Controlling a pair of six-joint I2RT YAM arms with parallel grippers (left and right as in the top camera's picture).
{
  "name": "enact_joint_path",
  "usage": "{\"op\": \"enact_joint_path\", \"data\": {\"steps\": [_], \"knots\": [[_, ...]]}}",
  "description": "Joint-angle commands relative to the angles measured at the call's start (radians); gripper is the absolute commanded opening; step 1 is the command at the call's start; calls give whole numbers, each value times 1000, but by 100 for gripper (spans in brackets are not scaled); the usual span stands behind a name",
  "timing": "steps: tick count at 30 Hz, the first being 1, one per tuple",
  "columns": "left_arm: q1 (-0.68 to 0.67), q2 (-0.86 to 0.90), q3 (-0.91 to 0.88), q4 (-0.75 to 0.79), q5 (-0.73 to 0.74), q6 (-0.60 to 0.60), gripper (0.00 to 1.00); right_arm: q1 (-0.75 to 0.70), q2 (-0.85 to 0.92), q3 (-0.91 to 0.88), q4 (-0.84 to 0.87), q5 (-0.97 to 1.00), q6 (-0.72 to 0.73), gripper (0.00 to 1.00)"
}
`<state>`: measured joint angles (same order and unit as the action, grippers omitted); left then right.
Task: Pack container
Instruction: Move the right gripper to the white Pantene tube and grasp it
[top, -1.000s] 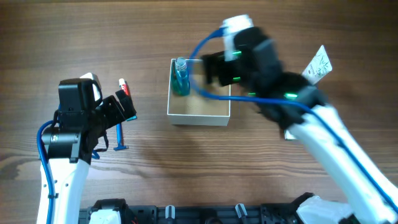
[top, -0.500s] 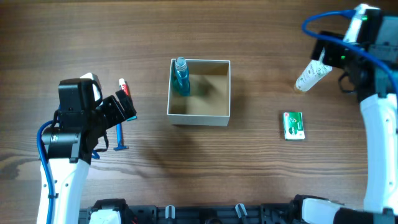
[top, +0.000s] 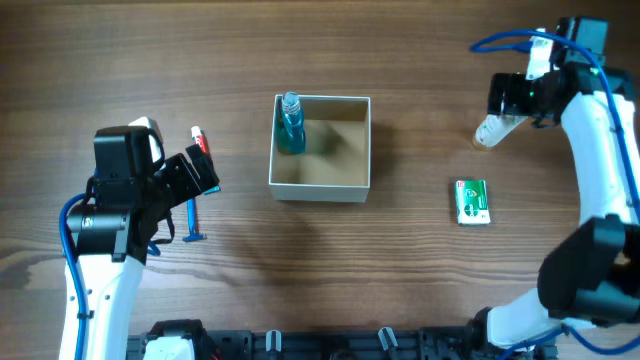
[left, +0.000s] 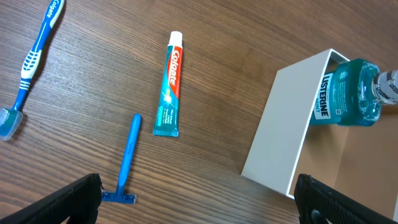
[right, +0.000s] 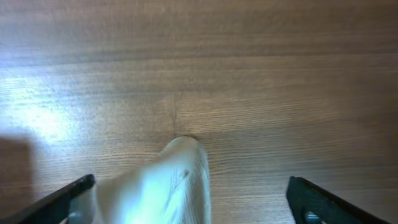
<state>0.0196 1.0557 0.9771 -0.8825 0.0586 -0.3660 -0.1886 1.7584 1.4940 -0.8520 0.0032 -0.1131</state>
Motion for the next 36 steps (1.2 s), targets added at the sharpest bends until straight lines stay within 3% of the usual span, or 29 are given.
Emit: {"op": "enact_joint_path", "data": {"steps": [1,5,8,18,27,36], "knots": [[-5,1,16,3,27,-9,100,-5,24,3,1,-43,-7,82],[-5,1,16,3,27,-9,100,-5,24,3,2,-42,12,73],[-5,1,16,3,27,-9,100,-5,24,3,0,-42,12,60],[-5,1,16,3,27,-9,100,-5,24,3,-1,-42,12,46],[-5,1,16,3,27,-9,100,-5,24,3,-1,-42,11,24],[-5,1,16,3,27,-9,100,-5,24,3,0,-42,12,13]]}}
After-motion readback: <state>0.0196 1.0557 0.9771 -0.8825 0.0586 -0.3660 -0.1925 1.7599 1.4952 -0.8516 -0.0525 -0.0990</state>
